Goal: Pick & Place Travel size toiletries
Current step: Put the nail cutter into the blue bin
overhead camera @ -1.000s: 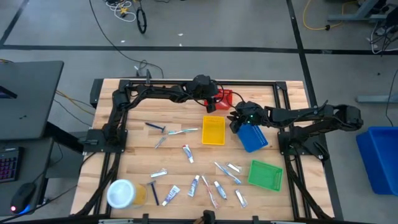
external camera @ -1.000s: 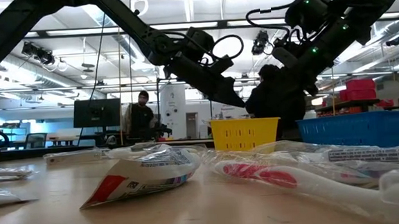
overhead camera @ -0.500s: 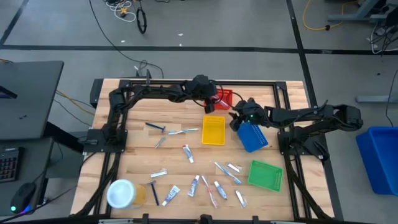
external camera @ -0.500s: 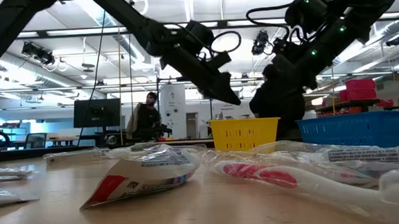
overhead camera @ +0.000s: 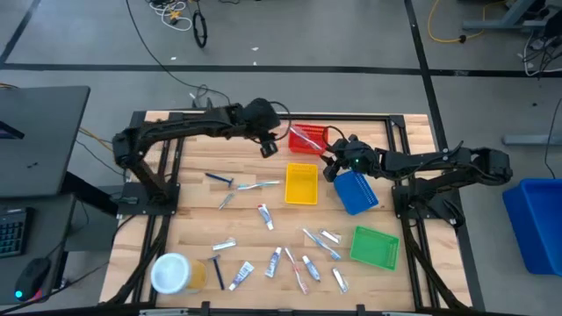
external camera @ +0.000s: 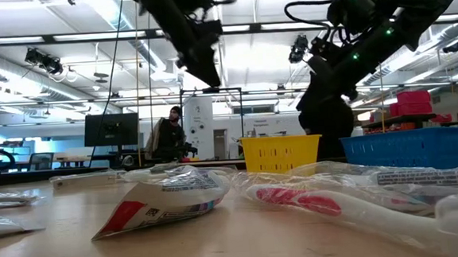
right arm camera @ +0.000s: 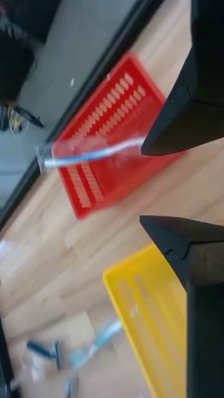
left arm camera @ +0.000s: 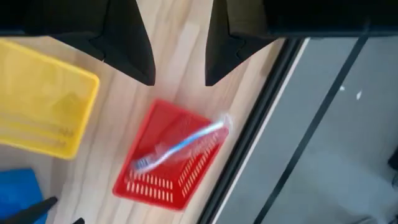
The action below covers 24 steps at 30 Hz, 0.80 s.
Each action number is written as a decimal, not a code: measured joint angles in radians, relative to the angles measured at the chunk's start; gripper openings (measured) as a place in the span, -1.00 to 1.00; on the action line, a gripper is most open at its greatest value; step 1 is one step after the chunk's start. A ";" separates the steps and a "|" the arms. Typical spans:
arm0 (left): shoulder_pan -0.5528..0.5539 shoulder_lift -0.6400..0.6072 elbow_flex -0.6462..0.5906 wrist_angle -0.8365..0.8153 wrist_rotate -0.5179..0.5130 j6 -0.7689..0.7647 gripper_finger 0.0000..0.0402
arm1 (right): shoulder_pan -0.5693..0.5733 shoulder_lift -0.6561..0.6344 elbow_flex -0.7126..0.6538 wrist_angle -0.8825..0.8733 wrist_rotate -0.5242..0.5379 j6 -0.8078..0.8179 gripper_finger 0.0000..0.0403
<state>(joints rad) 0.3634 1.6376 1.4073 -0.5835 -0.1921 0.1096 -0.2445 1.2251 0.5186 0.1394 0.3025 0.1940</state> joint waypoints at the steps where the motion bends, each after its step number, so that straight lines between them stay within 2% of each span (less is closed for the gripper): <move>1: 0.000 -0.026 -0.017 -0.012 0.002 -0.001 -0.28 | 0.003 0.000 0.000 0.000 -0.013 0.000 -0.10; 8: -0.031 -0.227 -0.228 0.040 0.009 -0.069 -0.29 | 0.038 0.000 0.000 0.000 -0.041 0.005 -0.09; 14: -0.087 -0.365 -0.448 0.209 0.012 -0.113 -0.29 | 0.088 0.000 0.000 0.000 -0.052 0.022 -0.15; 19: -0.131 -0.430 -0.565 0.288 0.013 -0.133 -0.29 | 0.137 0.000 0.000 0.000 -0.052 0.016 -0.22; 24: -0.172 -0.450 -0.629 0.323 0.012 -0.150 -0.29 | 0.201 0.000 0.000 0.015 -0.054 0.033 -0.25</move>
<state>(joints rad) 0.1910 1.1876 0.7786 -0.2602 -0.1799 -0.0406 -0.0433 1.2252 0.5186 0.1545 0.2484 0.2272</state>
